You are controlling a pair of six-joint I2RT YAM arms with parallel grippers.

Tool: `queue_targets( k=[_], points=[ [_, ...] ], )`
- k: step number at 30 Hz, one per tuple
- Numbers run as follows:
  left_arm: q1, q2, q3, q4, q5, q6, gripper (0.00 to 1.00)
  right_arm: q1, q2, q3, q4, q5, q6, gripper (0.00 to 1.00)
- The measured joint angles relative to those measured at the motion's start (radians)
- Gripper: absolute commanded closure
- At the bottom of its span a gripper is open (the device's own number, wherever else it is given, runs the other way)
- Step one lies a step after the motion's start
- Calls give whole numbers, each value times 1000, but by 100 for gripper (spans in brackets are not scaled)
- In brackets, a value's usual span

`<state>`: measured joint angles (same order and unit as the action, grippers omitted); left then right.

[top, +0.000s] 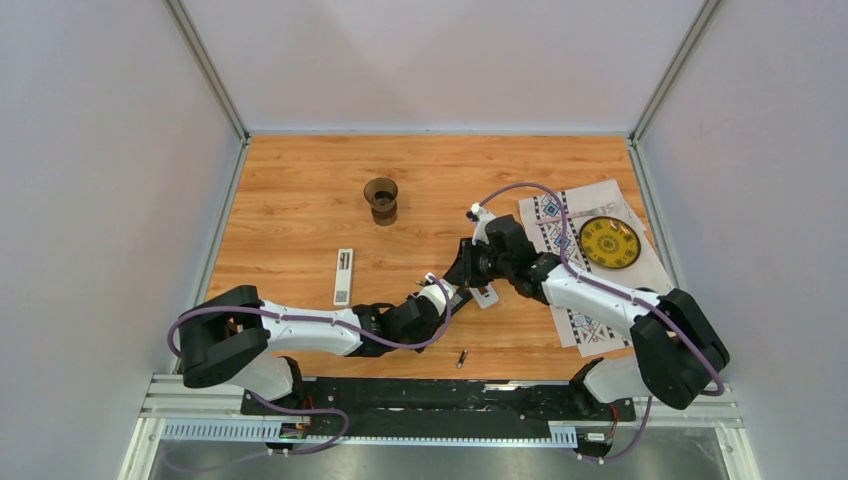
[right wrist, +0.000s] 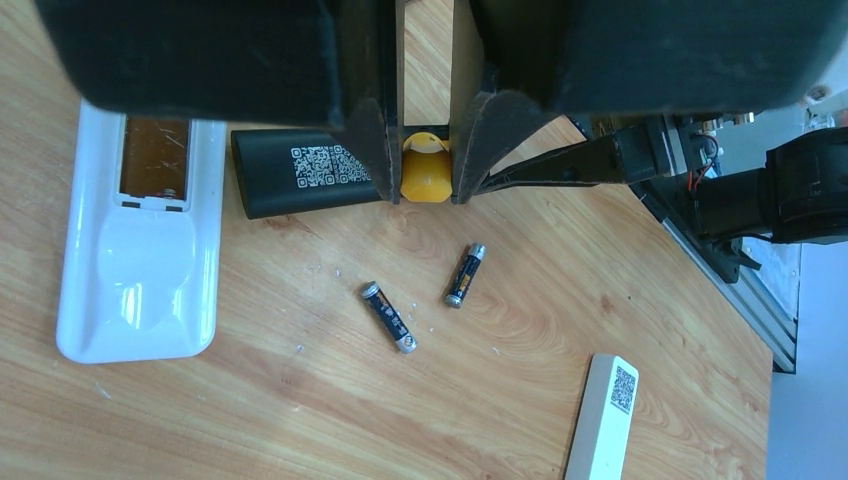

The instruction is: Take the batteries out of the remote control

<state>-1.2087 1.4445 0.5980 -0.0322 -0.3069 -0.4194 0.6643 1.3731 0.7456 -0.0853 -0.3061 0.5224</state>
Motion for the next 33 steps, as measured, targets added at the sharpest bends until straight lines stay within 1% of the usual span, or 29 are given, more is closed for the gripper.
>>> queue_targets(
  k=[5,6,9,13,24,30,33],
  points=[
    [0,0,0,0,0,-1,94,0,14,-1,22,-9,5,100],
    [0,0,0,0,-1,-1,97,0,15,-2,25,-11,6,100],
    [0,0,0,0,-1,-2,100,-3,15,-10,41,-19,12,100],
    [0,0,0,0,-2,-3,100,-11,15,-27,72,-34,28,100],
    [-2,-3,-7,8,-10,-11,100,-76,33,-116,238,-116,142,100],
    [-2,-5,-11,10,-13,-17,100,-84,38,-134,298,-136,170,100],
    [-2,-6,-15,20,-14,-23,100,-71,33,-140,317,-200,215,100]
  ],
)
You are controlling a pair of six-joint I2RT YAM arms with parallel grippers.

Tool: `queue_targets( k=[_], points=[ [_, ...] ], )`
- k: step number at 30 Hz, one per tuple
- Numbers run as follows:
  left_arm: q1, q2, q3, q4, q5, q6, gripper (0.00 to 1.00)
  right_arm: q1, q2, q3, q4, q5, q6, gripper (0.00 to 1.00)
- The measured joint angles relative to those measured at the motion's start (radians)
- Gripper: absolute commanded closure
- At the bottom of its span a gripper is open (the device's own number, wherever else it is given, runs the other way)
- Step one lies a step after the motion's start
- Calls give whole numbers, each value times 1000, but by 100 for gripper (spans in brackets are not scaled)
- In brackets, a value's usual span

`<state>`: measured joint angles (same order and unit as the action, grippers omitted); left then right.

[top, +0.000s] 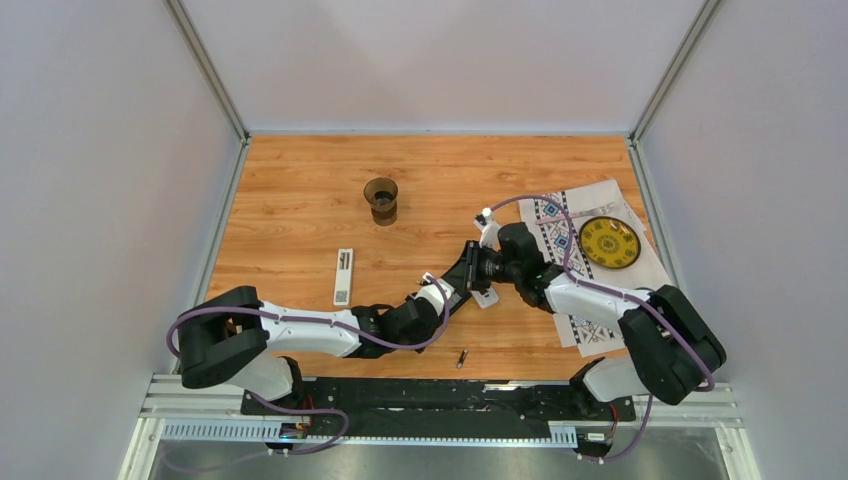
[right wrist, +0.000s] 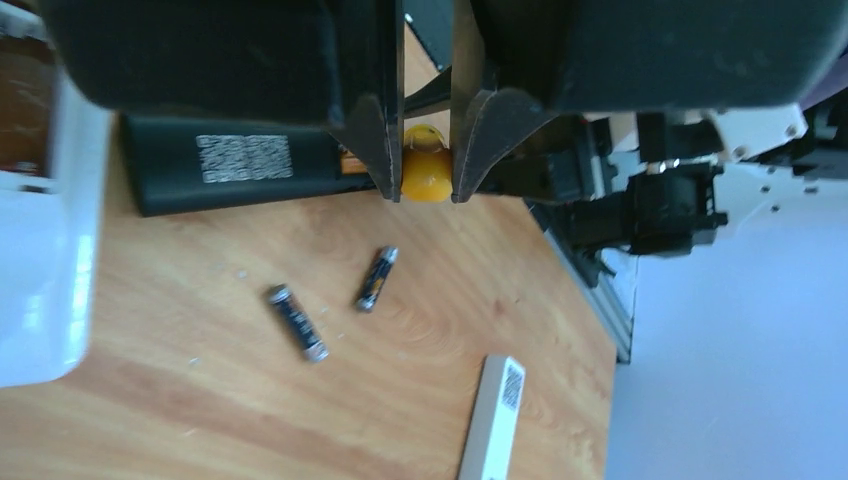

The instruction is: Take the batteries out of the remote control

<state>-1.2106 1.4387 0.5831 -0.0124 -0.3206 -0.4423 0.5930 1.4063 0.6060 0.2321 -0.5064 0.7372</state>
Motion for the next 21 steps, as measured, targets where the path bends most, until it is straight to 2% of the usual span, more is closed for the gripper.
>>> queue_targets(
  k=[10,21],
  points=[
    [0,0,-3,10,-1,-5,100,14,-17,-4,8,-66,32,100],
    [0,-5,-14,25,-3,-8,100,-27,-44,5,-110,56,-19,100]
  ],
)
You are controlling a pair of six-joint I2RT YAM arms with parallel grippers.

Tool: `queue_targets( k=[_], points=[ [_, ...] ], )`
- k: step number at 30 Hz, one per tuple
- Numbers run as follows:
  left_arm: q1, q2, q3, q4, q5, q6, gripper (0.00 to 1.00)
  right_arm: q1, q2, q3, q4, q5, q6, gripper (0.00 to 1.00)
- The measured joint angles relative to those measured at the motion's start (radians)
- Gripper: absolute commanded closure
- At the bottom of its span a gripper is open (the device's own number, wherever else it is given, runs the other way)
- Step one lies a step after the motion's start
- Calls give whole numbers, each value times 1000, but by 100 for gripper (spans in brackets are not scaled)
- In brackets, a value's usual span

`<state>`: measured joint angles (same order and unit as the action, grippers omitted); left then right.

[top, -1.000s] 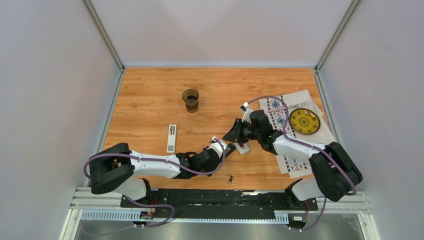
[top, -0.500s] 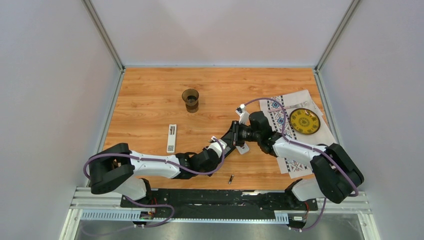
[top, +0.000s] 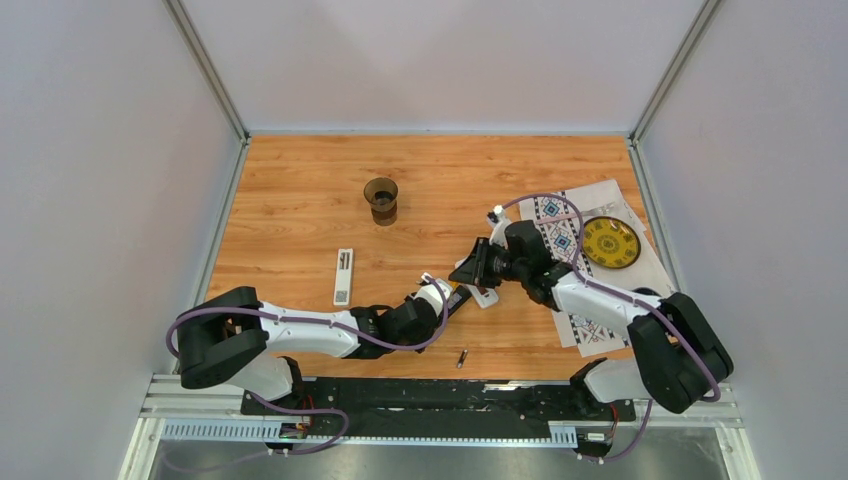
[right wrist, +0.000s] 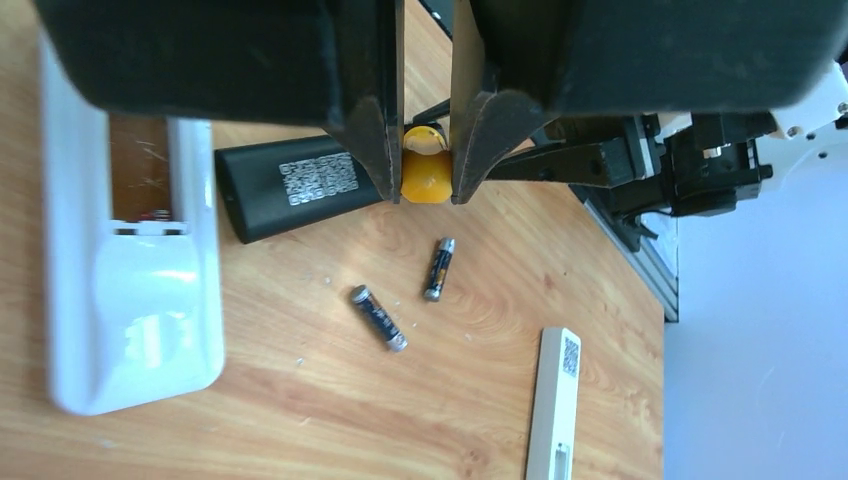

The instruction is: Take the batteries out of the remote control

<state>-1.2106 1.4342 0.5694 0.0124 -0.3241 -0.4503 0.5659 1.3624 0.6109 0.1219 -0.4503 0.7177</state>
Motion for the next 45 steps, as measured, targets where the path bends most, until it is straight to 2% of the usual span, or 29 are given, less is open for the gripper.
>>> queue_targets(
  k=[14,32,45],
  points=[
    [0,0,0,0,0,-1,100,-30,16,0,-12,28,-15,100],
    [0,4,0,4,-1,-1,100,-35,46,5,35,-27,-3,100],
    [0,11,0,23,-2,-2,100,-32,66,13,102,-124,79,100]
  ],
)
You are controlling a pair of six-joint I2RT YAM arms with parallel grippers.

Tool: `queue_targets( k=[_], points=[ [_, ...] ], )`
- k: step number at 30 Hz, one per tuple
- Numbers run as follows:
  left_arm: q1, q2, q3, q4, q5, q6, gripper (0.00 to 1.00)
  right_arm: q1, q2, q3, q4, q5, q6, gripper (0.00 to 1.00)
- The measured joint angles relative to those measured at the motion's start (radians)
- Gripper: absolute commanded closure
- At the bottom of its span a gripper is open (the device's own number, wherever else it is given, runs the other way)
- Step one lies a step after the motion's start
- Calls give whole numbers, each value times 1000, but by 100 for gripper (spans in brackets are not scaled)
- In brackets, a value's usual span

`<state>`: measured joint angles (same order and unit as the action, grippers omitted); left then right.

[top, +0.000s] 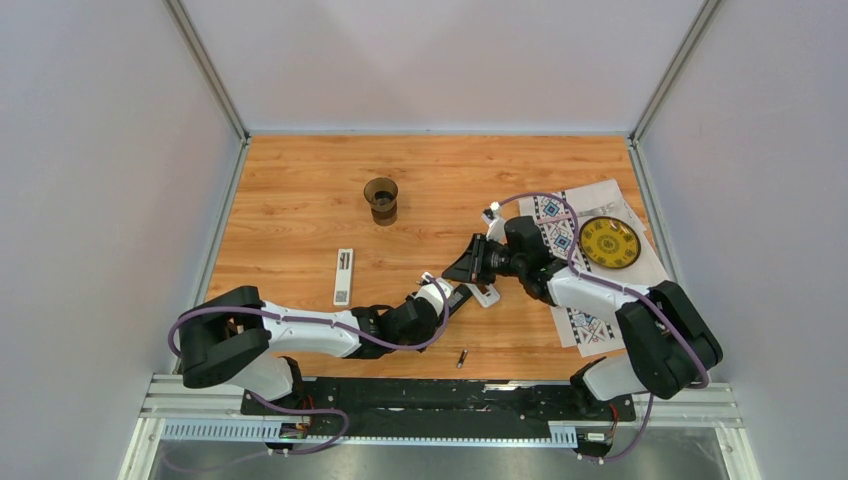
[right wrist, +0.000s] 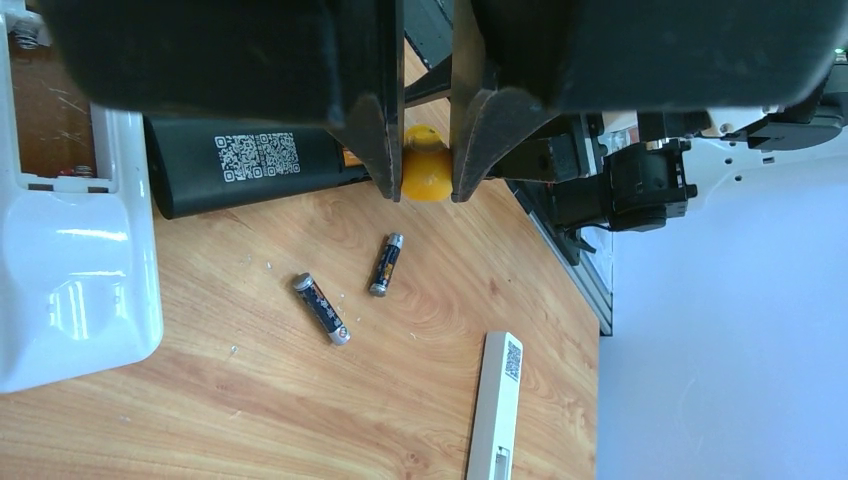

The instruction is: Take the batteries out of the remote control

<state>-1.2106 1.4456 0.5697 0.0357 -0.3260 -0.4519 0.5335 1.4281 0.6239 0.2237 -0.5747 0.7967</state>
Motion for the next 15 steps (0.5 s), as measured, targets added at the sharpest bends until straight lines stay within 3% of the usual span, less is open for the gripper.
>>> queue_targets(
  k=[15],
  points=[
    [0,0,0,0,-2,-6,100,-3,-4,52,-98,72,-57,100]
  ],
)
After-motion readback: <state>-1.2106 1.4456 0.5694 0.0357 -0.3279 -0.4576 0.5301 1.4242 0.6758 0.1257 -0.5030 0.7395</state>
